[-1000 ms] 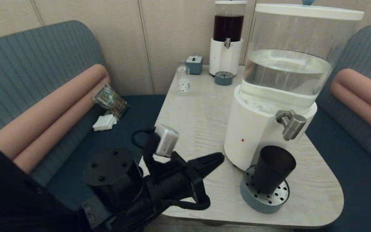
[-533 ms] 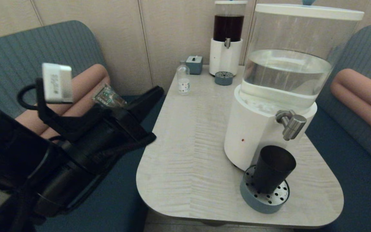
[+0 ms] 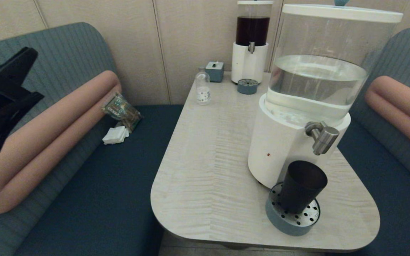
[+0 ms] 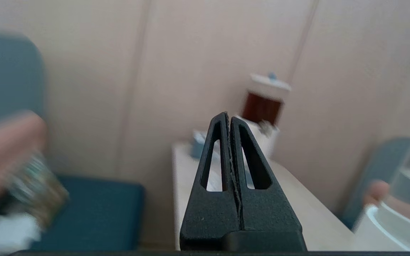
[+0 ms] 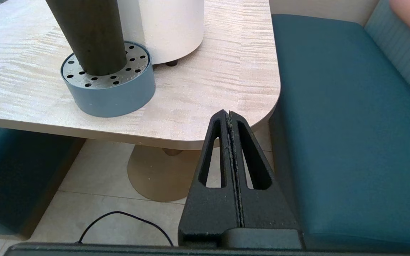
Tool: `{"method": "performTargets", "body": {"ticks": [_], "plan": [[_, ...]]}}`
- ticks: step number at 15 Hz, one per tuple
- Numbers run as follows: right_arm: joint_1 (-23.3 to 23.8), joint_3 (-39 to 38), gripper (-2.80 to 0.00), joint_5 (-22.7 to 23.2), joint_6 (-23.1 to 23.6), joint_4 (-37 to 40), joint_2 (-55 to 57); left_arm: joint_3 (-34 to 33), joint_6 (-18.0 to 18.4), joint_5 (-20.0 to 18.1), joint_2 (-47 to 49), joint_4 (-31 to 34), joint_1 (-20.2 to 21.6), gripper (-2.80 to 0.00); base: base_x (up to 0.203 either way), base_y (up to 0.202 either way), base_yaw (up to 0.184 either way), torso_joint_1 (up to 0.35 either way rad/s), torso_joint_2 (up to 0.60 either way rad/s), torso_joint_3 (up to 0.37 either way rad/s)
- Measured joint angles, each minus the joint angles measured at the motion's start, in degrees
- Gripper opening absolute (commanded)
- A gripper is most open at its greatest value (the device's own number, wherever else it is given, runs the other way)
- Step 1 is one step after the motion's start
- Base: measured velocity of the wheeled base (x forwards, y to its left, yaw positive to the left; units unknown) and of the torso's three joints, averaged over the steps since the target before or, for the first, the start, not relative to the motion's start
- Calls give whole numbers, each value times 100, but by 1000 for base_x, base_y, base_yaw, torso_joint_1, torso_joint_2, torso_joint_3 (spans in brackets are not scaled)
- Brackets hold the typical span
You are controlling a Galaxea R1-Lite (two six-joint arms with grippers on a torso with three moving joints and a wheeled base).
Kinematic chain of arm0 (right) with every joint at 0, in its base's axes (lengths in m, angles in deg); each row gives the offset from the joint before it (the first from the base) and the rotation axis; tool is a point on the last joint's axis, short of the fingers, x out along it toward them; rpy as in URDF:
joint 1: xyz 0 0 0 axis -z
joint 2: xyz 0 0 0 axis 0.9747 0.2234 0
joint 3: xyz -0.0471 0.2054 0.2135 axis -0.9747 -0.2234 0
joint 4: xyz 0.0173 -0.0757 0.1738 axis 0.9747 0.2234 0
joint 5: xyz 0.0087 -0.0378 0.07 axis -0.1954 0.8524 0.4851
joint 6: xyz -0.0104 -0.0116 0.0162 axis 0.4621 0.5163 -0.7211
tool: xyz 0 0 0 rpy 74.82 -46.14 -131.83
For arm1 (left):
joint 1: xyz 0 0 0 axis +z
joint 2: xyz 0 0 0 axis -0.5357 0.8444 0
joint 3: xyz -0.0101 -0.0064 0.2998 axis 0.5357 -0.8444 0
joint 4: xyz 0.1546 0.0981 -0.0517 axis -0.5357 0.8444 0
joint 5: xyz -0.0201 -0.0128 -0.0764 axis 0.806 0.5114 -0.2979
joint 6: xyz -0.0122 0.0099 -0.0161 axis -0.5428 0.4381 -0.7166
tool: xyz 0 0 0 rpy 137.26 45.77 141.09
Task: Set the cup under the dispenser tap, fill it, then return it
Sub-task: Turn on the faucet
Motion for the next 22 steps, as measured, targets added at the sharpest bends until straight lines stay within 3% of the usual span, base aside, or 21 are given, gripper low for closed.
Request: {"method": "performTargets", "body": {"ticks": [3,9,12,17,19,22], "plan": [[2,0,-280,-1,-1,1,0,-253,39,-71,-884,459,292,-280,0,0,0,0,0,0],[0,0,-280,0,-1,0,0,-506,67,-110,-2907,2662,363,-280,0,0,0,0,0,0],[0,0,-280,-1,-2,2,0,-615,77,-157,-3716,3425,363,-280,0,0,0,0,0,0],[5,0,-280,0,-2,1,0,-760,34,-956,-5390,5438,346,-280,0,0,0,0,0,0],[5,0,-280,2,-2,2,0,-750,-8,-1063,-5952,6228,298,-280,0,0,0,0,0,0],[-1,0,-280,2,-2,2,0,-995,88,-1084,-6720,6702,264,-280,0,0,0,0,0,0]]}}
